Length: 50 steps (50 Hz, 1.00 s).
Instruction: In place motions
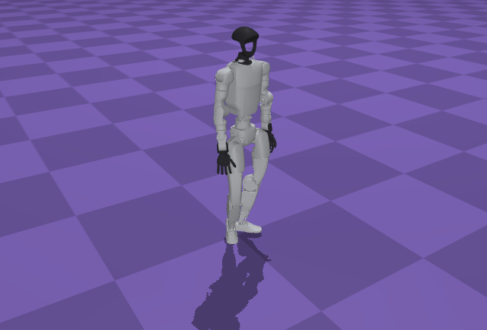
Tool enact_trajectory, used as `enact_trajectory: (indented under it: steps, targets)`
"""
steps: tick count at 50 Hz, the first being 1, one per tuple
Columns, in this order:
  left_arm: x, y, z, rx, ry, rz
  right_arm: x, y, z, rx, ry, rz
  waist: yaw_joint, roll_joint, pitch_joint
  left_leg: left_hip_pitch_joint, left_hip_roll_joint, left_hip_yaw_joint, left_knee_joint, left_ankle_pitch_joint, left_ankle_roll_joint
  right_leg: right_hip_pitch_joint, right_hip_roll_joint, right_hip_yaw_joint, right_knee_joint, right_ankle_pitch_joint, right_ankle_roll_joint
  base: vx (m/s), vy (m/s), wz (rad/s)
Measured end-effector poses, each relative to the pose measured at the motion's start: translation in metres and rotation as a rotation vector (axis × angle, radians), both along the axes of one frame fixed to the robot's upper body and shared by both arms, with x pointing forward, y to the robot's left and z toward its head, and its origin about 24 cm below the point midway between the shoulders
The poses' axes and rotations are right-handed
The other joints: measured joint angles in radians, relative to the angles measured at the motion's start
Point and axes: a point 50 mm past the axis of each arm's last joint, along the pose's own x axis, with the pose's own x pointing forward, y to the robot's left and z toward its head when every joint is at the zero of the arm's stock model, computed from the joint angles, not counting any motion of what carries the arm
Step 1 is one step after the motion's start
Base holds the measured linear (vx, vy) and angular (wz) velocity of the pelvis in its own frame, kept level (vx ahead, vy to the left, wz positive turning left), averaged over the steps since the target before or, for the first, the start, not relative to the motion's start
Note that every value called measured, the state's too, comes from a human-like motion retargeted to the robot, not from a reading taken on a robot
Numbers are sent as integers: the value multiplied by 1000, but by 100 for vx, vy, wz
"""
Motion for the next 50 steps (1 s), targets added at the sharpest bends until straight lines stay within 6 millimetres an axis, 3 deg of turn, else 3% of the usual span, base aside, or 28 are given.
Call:
enact_trajectory:
  steps: [2,4,5,7,10,13,15,18,20,22,24,25,26,27,28,29,30,31,33,35,36,38,40,43,45,46,48,50]
  targets:
    - [96,-7,12,-74,-265,-138,-38,-27,0,-150,152,-149,-71,2,93,-43,-34,-94,-2,-25,46,-281,7,242,334,76,-14,-59,41,94]
    - [185,-11,47,-158,-504,-324,-76,-39,4,-168,309,-358,-183,28,196,-74,-18,-213,24,-21,74,-376,-77,187,564,-11,-30,-64,40,166]
    - [217,-18,66,-184,-601,-423,-94,-39,8,-140,397,-474,-208,29,228,-76,-11,-193,17,-18,89,-444,-102,198,663,-42,-17,-47,24,126]
    - [262,-28,100,-131,-762,-544,-138,-44,17,-138,548,-676,-260,57,253,-91,0,-248,-16,5,113,-554,-93,189,790,-111,-11,-21,16,94]
    - [295,-48,139,-28,-1010,-618,-202,-50,37,-268,640,-938,-270,101,206,-110,38,-155,-74,42,121,-694,-53,189,868,-181,-9,20,-3,54]
    - [298,-57,156,36,-1135,-758,-252,-47,55,-395,606,-1101,-236,122,115,-136,36,-156,-93,45,123,-694,-61,147,822,-201,-18,36,-15,27]
    - [292,-53,153,93,-1112,-867,-268,-43,62,-429,611,-1152,-184,96,87,-120,11,-160,-100,36,122,-635,-34,157,737,-186,-16,12,-21,-55]
    - [264,-37,117,135,-920,-880,-264,-43,60,-417,636,-1117,-115,43,82,-54,-29,-117,-114,21,95,-441,45,196,487,-126,-3,7,-18,-102]
    - [223,-32,79,72,-738,-815,-249,-43,52,-376,616,-1046,-74,26,65,-27,-44,-100,-107,14,70,-271,134,236,229,-93,28,20,-15,-99]
    - [157,-32,36,-45,-502,-697,-226,-41,40,-320,573,-947,-50,14,51,-4,-60,-90,-74,21,39,-80,220,321,-82,-86,80,27,-9,-40]
    - [79,-30,6,-118,-250,-525,-187,-41,26,-264,511,-817,-46,3,42,1,-66,-71,13,77,-12,87,212,275,-323,-239,75,22,-5,-33]
    - [38,-28,-1,-121,-126,-419,-161,-41,19,-238,474,-734,-31,-2,36,-1,-56,-20,81,129,-55,167,176,162,-403,-340,46,10,-1,-118]
    - [4,-24,-4,-82,-22,-332,-123,-36,10,-181,413,-657,-1,-28,31,-58,-16,37,239,258,-123,171,142,142,-444,-382,9,2,-2,-141]
    - [-29,-20,-4,-38,75,-264,-82,-30,4,-119,334,-581,34,-48,35,-126,35,84,406,371,-152,168,112,144,-472,-406,-11,-7,-9,-134]
    - [-58,-13,0,16,152,-227,-36,-22,1,-39,223,-508,76,-58,55,-217,110,111,588,448,-103,150,93,189,-476,-396,-1,-16,-18,-120]
    - [-81,-8,4,55,215,-203,16,-12,5,36,102,-412,107,-42,93,-336,169,44,784,438,-72,137,111,260,-476,-382,-1,-28,-23,-113]
    - [-102,-2,9,86,272,-184,69,2,16,106,-23,-301,133,-15,139,-470,219,-71,987,385,-50,126,147,345,-473,-365,-7,-43,-25,-142]
    - [-118,-2,13,63,329,-184,121,14,35,142,-161,-179,169,-3,177,-573,317,-91,1158,341,-36,130,147,281,-476,-357,-30,-49,-28,-155]
    - [-148,-5,22,-19,454,-193,204,44,86,173,-453,38,218,0,239,-769,471,-137,1418,268,14,134,202,312,-503,-345,-95,-42,-29,-123]
    - [-179,-9,34,-119,573,-190,258,72,145,204,-738,185,260,-26,265,-975,518,-191,1580,192,63,122,216,369,-530,-323,-134,-19,-16,-85]
    - [-193,-9,40,-164,611,-172,273,81,170,237,-854,224,296,-49,260,-1046,537,-177,1621,156,86,106,201,381,-536,-313,-145,6,-8,-89]
    - [-219,-7,54,-223,672,-125,292,89,211,300,-1039,259,385,-89,248,-1127,551,-117,1652,103,116,76,161,392,-534,-303,-162,29,0,-71]
    - [-238,-1,66,-224,707,-60,299,87,237,350,-1160,256,450,-112,235,-1140,542,-71,1637,86,110,59,135,410,-517,-304,-165,29,3,4]
    - [-233,6,65,-164,684,60,302,88,253,368,-1239,271,434,-106,230,-1051,534,-75,1599,110,86,87,154,394,-519,-320,-158,2,-4,73]
    - [-220,9,58,-126,649,94,297,90,241,362,-1223,245,387,-81,213,-933,509,-110,1530,170,33,130,177,355,-541,-327,-145,3,11,100]
    - [-211,9,53,-125,621,85,290,91,225,364,-1181,232,351,-69,188,-853,465,-118,1451,203,5,145,177,322,-552,-330,-128,13,27,113]
    - [-191,9,42,-136,560,50,268,92,184,358,-1043,226,286,-61,130,-663,350,-91,1239,238,-46,162,154,269,-561,-334,-84,22,35,96]
    - [-166,7,31,-153,487,-16,230,83,130,312,-824,237,234,-75,71,-437,174,-49,921,258,-99,177,103,234,-550,-341,-34,32,32,75]
